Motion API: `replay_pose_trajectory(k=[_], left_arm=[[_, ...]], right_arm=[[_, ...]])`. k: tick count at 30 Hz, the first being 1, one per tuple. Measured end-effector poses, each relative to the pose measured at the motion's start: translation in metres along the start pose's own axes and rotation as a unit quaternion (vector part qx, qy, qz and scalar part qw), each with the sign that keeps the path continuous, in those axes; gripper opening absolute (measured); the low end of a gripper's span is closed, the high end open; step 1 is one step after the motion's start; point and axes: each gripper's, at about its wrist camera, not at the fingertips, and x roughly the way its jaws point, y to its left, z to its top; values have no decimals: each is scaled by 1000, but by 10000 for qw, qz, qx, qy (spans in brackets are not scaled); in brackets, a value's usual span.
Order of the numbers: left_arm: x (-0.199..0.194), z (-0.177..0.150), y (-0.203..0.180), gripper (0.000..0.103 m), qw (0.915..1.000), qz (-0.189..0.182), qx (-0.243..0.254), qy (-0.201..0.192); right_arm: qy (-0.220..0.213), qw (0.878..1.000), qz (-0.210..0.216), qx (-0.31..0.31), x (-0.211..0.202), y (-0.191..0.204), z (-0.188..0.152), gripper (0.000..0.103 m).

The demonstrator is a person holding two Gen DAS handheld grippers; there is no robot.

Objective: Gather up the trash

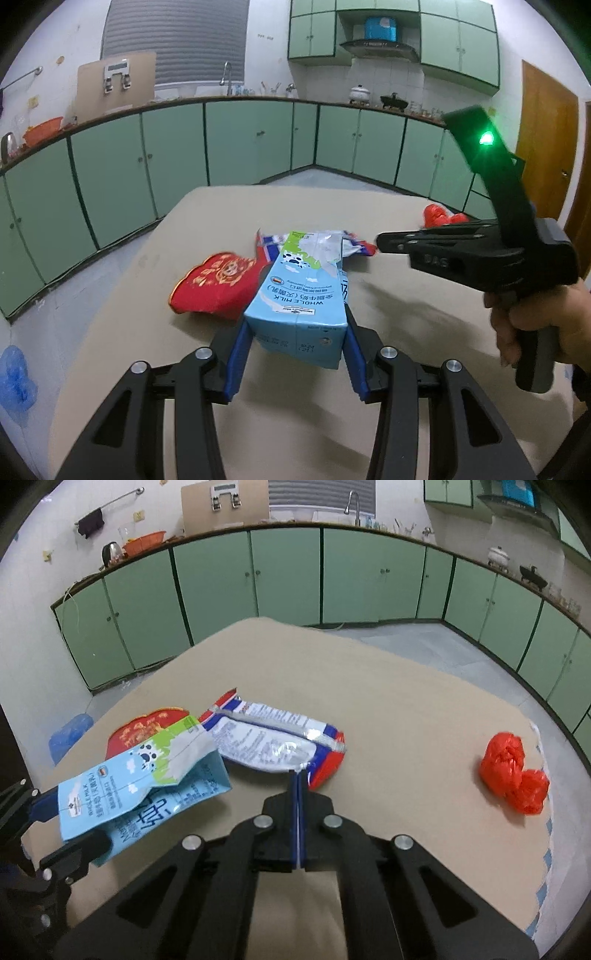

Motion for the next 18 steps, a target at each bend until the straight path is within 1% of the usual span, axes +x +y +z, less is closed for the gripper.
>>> replay_pose_trajectory(k=[1,2,3,4,6,10,15,16,18], left_arm=[[-3,0,2,45,10000,12,-38,-38],[-11,2,4,45,9999,40,-76,-146],[-17,4,5,45,9997,66,-77,-235],[-24,5,6,45,9994,110,-61,-329],[-35,7,7,45,9986,213,-43,-476],[-49,9,20,45,9968,451,4,-662],[-59,3,46,45,9949,717,-101,-707],[-58,1,53,45,9944,779,-135,-698],[-57,-2,64,45,9939,865,-206,-649]], right_arm=[[1,10000,16,66,-1,0,-1,7],[-19,10000,19,81,0,1,-2,18],[-81,9999,-59,103,-1,1,-2,24],[-121,9998,-75,140,0,1,-1,33],[-148,9995,-79,263,3,0,0,35],[-144,9997,-91,201,8,8,1,35],[-184,9994,213,204,0,26,-3,35],[-192,9991,306,230,-3,33,-4,37],[-250,9985,428,221,-8,47,-6,46]])
